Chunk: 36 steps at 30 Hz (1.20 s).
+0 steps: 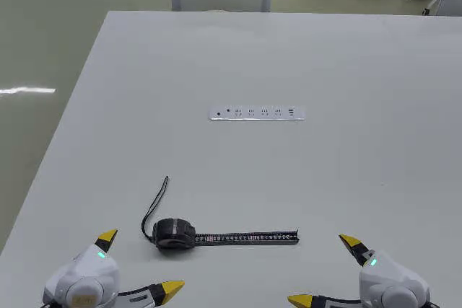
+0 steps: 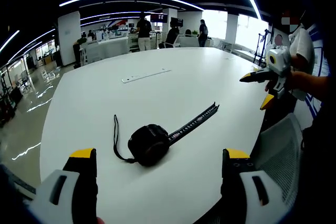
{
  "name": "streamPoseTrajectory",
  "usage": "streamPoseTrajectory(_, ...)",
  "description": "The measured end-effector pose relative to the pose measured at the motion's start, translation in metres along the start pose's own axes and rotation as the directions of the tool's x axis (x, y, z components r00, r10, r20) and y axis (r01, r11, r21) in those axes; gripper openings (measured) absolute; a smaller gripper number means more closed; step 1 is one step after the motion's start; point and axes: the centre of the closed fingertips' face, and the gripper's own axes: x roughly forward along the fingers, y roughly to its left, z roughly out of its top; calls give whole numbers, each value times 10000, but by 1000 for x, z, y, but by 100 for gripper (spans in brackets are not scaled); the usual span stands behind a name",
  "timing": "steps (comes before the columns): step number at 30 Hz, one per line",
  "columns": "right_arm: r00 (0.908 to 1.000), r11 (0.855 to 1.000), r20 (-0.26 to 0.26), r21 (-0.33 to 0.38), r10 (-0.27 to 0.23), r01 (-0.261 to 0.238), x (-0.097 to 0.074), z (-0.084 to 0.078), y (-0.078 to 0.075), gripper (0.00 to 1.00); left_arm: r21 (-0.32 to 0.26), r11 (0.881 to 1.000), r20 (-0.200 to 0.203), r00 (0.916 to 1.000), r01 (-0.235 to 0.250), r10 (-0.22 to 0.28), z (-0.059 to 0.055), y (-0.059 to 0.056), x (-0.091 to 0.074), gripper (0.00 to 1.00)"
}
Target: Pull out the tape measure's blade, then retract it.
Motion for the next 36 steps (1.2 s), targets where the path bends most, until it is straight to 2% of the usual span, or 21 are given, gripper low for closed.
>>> streamPoseTrajectory(6, 10000, 10000, 6, -13, 19, -19, 0, 1, 1, 98, -29, 9999, -12, 9999, -157, 157, 0, 1, 1, 99)
streamPoseTrajectory(15, 10000, 10000, -36, -86, 9, -9, 2, -1, 1, 98, -736, 9911, 129, 9936, -1114, 1126, 5, 7, 9, 98)
streamPoseTrajectory(22, 9999, 9999, -75, -98, 95, -96, 6, -5, 3, 97, -950, 9818, 151, 9859, -1646, 1667, 3, 11, 16, 97)
streamPoseTrajectory(24, 9999, 9999, -79, -81, 114, -114, 7, -6, 2, 97, -868, 9801, 60, 9837, -1786, 1797, 0, 11, 20, 97)
streamPoseTrajectory(29, 9997, 9996, -89, -183, 226, -228, 11, -10, 2, 95, -1206, 9746, -61, 9819, -1886, 1892, -7, 8, 28, 96)
streamPoseTrajectory(32, 9993, 9990, -128, -287, 353, -356, 13, -12, 2, 91, -1205, 9720, -81, 9793, -2017, 2022, -10, 6, 33, 97)
streamPoseTrajectory(34, 9987, 9982, -166, -351, 479, -484, 15, -14, 3, 90, -1191, 9650, -141, 9723, -2335, 2335, -14, 11, 36, 97)
streamPoseTrajectory(36, 9978, 9968, -218, -491, 619, -629, 17, -16, 3, 87, -1280, 9605, -145, 9688, -2473, 2475, -15, 13, 38, 97)
